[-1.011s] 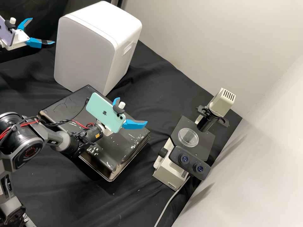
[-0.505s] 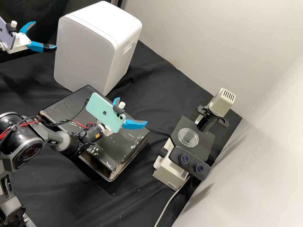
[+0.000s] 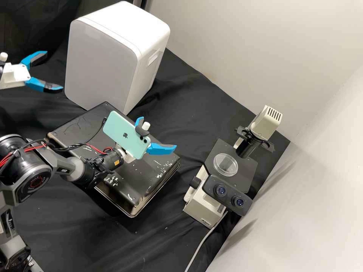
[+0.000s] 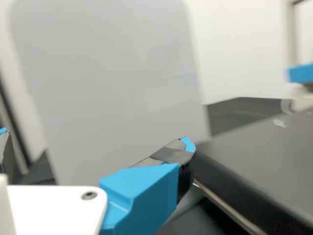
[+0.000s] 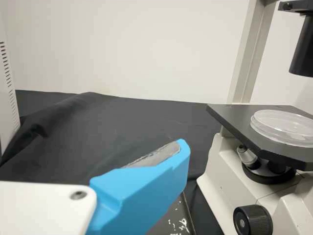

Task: Place the petri dish on the bench

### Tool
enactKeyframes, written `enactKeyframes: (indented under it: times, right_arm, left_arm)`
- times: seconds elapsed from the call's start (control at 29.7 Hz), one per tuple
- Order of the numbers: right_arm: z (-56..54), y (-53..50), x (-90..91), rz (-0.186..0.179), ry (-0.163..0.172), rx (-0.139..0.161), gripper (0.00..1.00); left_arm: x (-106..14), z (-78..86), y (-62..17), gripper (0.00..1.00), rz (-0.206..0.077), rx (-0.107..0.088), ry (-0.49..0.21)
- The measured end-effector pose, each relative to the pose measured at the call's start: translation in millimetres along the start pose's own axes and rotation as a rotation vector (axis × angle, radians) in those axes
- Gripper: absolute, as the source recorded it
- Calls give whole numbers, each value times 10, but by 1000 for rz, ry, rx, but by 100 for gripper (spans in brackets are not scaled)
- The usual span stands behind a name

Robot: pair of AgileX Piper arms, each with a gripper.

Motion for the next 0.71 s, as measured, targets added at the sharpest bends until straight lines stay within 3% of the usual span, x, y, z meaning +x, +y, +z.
enactKeyframes:
  times: [0.2,0.3,0.4,0.57,0.67,0.71]
  right_arm:
    - [0,0,0,0,0,0,100]
    - [0,0,0,0,0,0,100]
    - [0,0,0,0,0,0,100]
    - [0,0,0,0,0,0,100]
    - [0,0,0,0,0,0,100]
    - [0,0,0,0,0,0,100]
  left_arm:
    - [-181,148,-68,100,-31,13,-91]
    - [-269,188,-66,100,-31,22,-126]
    - [-385,232,-38,100,-16,43,-192]
    - [-503,249,4,100,4,36,-272]
    - [-550,282,0,100,-3,43,-337]
    - [-560,287,0,100,-3,37,-347]
